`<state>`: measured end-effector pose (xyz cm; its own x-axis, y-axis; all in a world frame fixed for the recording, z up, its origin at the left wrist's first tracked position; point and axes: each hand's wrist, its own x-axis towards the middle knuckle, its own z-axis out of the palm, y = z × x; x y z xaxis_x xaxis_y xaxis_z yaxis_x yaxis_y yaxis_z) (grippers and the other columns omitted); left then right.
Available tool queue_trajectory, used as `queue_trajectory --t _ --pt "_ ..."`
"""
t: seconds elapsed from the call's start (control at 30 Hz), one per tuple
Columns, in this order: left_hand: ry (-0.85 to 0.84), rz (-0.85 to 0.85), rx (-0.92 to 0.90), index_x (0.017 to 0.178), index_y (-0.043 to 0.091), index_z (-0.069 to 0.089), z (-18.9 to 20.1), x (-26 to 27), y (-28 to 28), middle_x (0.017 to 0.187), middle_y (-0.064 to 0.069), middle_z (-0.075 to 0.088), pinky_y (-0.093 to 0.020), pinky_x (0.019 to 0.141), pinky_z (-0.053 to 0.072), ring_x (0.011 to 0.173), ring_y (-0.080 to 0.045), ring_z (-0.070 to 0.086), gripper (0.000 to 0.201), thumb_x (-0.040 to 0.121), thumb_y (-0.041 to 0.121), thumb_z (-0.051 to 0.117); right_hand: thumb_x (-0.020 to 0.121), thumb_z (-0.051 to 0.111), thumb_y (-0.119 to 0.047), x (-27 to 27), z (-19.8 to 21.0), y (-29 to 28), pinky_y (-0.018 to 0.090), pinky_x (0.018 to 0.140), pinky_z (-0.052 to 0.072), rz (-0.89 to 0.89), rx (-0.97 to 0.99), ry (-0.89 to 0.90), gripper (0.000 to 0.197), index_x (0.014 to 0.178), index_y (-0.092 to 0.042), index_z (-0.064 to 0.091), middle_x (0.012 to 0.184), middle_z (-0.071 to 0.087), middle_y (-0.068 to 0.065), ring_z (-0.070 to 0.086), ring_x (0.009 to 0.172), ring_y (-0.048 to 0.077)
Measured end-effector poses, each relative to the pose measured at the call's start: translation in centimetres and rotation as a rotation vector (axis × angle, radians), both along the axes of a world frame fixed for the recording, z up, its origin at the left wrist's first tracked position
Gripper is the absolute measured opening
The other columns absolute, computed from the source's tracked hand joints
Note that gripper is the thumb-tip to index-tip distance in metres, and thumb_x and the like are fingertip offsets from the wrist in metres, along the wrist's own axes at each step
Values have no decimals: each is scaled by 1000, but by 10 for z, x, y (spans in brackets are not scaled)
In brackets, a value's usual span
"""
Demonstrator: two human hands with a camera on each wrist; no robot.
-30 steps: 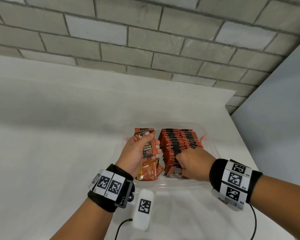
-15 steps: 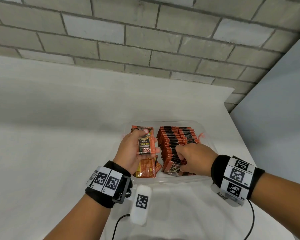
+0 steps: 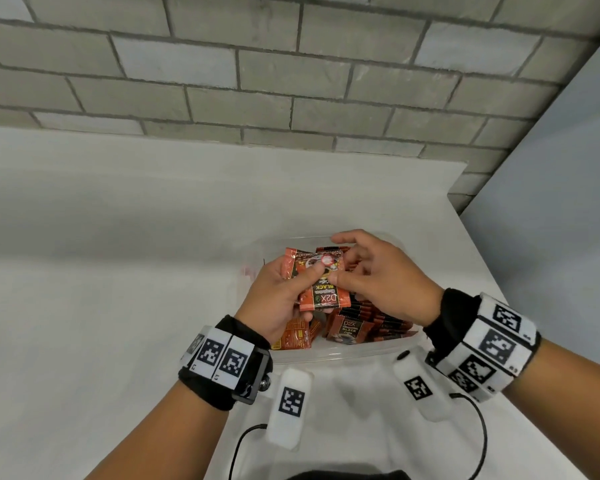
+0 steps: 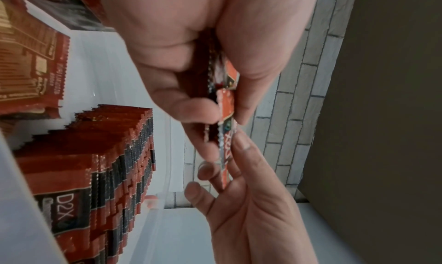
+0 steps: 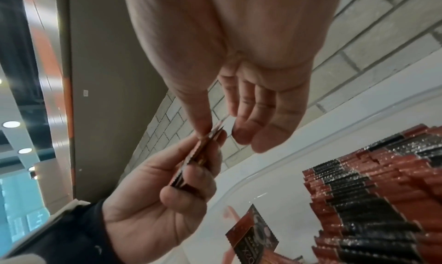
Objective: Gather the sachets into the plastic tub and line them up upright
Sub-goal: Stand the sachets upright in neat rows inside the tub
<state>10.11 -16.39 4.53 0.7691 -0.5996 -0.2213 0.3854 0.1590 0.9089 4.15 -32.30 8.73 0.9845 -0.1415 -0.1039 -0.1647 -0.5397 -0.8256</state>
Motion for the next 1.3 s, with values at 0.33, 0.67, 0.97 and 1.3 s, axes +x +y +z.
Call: queue_trajectory --t 0.33,0.67,0.97,1.3 --pt "153 97 -128 106 6 58 2 0 1 85 -11 71 -40 62 58 75 -30 68 15 95 12 50 85 67 -9 -6 -8 8 42 71 52 -60 124 -35 30 97 -35 59 76 63 -3 56 66 16" --pt "90 105 -127 108 10 60 -6 3 6 96 -8 71 -31 65 58 85 -23 69 34 79 27 61 89 62 -8 -3 -3 6 33 68 57 -158 335 48 8 96 -11 61 88 65 10 66 74 16" --pt "173 260 -131 106 9 59 -15 12 13 92 -11 71 -29 57 52 77 -25 68 14 96 16 51 92 60 -18 -10 -8 -11 26 69 48 272 -441 244 10 94 -28 61 79 62 -4 59 72 13" --pt "184 239 -137 109 9 57 -13 11 12 90 -8 72 -29 57 51 73 -23 70 17 93 16 54 88 58 -17 3 -30 -1 20 53 34 433 -861 362 12 81 -23 51 77 54 -7 53 74 15"
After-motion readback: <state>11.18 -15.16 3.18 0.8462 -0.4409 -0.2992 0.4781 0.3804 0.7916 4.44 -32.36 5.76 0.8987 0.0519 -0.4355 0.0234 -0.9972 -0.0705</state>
